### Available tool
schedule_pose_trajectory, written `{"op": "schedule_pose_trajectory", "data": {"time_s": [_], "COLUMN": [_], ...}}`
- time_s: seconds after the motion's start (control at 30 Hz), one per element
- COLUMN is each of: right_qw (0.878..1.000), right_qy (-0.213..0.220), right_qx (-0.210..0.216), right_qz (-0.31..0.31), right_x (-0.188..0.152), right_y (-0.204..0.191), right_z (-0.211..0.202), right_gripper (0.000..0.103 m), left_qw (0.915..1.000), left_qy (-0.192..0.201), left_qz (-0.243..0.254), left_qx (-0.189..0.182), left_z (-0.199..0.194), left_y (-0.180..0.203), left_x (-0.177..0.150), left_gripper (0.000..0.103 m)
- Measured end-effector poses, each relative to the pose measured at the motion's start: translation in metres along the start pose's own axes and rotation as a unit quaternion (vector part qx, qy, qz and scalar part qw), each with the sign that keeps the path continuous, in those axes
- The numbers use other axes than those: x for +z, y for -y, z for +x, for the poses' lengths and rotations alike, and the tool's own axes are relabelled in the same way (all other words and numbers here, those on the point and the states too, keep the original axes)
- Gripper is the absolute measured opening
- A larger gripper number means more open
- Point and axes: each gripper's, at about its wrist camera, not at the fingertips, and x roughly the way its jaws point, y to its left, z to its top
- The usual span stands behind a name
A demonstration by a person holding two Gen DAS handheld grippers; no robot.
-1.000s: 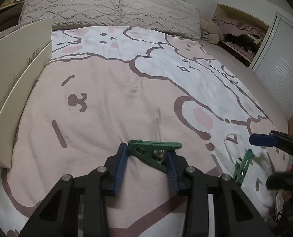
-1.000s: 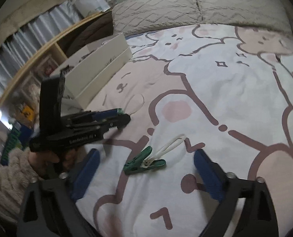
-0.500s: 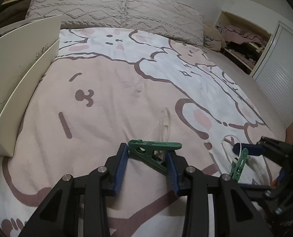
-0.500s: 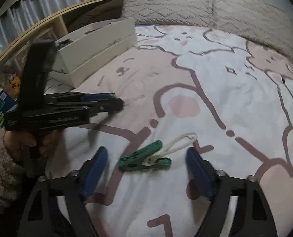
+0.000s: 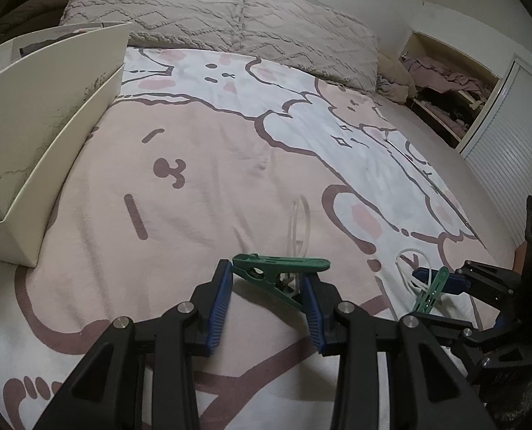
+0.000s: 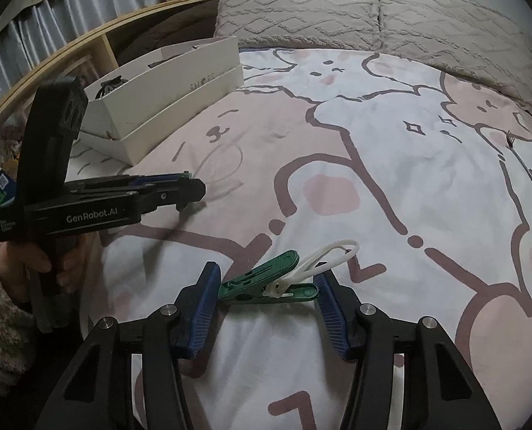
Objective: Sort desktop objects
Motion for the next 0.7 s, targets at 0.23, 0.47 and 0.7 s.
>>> {"op": "schedule_pose_trajectory", "data": {"time_s": [0.23, 0.47, 0.7], "right_qw": [1.000, 0.999, 0.999], "right_qy": [0.007, 0.026, 0.037], "right_qx": [-0.002, -0.002, 0.016], "right_qz": [0.013, 0.031, 0.032], "right_x": [0.006, 0.022, 0.039], "right_y": [0.001, 0.000, -0.016], "right_z": [-0.005, -0.013, -0.015], "right_gripper": [0.055, 0.055, 0.055], "left_qw": [0.9999, 0.9991, 0.9975], "left_qy": [0.015, 0.041, 0.068], "left_qz": [-0.005, 0.003, -0.005], "left_qx": [0.002, 0.009, 0.021], "left_z": [-0.014, -0.039, -0.068], "left_y": [-0.003, -0.004, -0.013], "left_x": [0.004, 0.011, 0.012], "left_gripper": [0.038, 0.038, 0.038]}}
